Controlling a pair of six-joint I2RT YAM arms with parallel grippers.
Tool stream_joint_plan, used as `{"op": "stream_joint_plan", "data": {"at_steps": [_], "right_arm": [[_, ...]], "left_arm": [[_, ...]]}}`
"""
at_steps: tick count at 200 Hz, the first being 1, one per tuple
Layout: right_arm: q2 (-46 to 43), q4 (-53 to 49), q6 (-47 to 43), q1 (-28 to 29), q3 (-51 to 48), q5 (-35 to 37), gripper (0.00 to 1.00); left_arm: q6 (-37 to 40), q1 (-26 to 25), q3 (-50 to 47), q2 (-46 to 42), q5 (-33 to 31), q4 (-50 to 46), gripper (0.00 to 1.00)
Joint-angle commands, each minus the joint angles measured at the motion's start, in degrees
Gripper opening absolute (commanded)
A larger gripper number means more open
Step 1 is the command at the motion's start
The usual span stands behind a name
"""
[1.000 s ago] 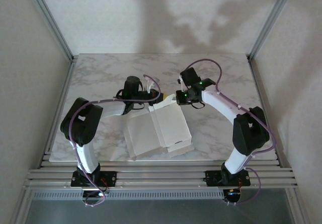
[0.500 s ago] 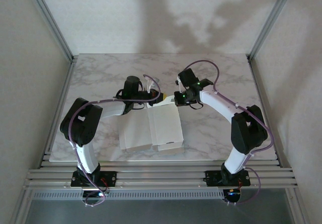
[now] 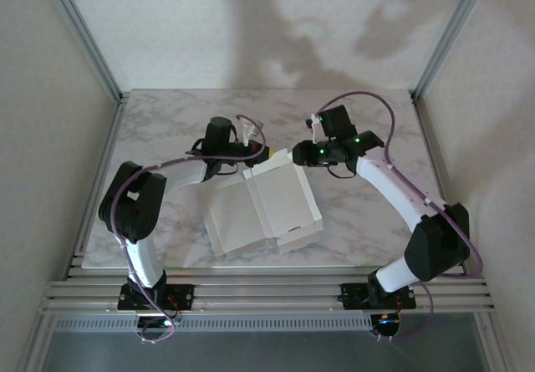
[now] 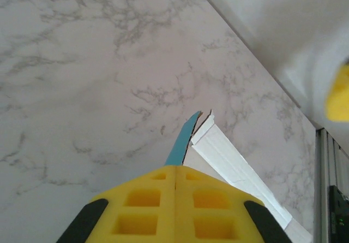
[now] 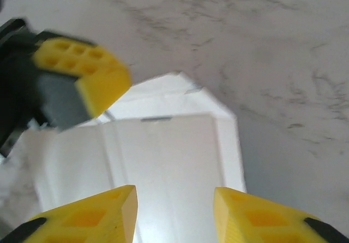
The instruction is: Fold the paper box
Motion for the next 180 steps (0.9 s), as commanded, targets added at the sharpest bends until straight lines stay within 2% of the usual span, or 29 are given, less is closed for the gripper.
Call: {"op": "stream_joint_plan", "data": {"at_steps": [1,15,40,56,67,91,129,153,180], "right_arm": [[-1.2,-0.1,3.7,1.6,-4.4,-5.4,0.43],[-1.9,1.6,6.2,3.2,-7.2,-6.2,0.43],[-1.9,4.6,9.0,6.1,-11.7,-5.7,0.44],[-2.1,7.1,10.7,6.8,-14.5,-6.0,0.44],[-2.4,7.9,11.3,7.1,-15.7,-6.2,0.44],[-2.9,8.9,12.5,8.0,-17.5,-6.7,0.43],[-2.5,12.7,18.3,10.4,-20.6,-6.8,0.42],[-1.0,17.7,23.4,12.3,-23.2,-6.5,0.39],[1.1,23.2,27.5,13.9,-26.4,-7.0,0.34]], "left_arm": [[1.6,0.9,3.1,-0.4,-3.9,-6.1,0.0],[1.7,1.2,4.2,0.1,-4.9,-8.4,0.0],[1.5,2.0,4.6,0.4,-5.1,-10.0,0.14],[1.4,2.5,4.8,0.3,-4.1,-10.2,0.32],[1.8,2.8,5.6,0.4,-3.4,-11.1,0.48],[4.7,3.5,8.8,0.8,-3.9,-16.8,0.65],[10.4,4.6,16.9,4.3,-7.7,-28.9,0.76],[14.3,4.7,23.1,9.1,-8.6,-37.5,0.77],[18.2,4.7,27.5,13.3,-8.2,-42.8,0.78]]}}
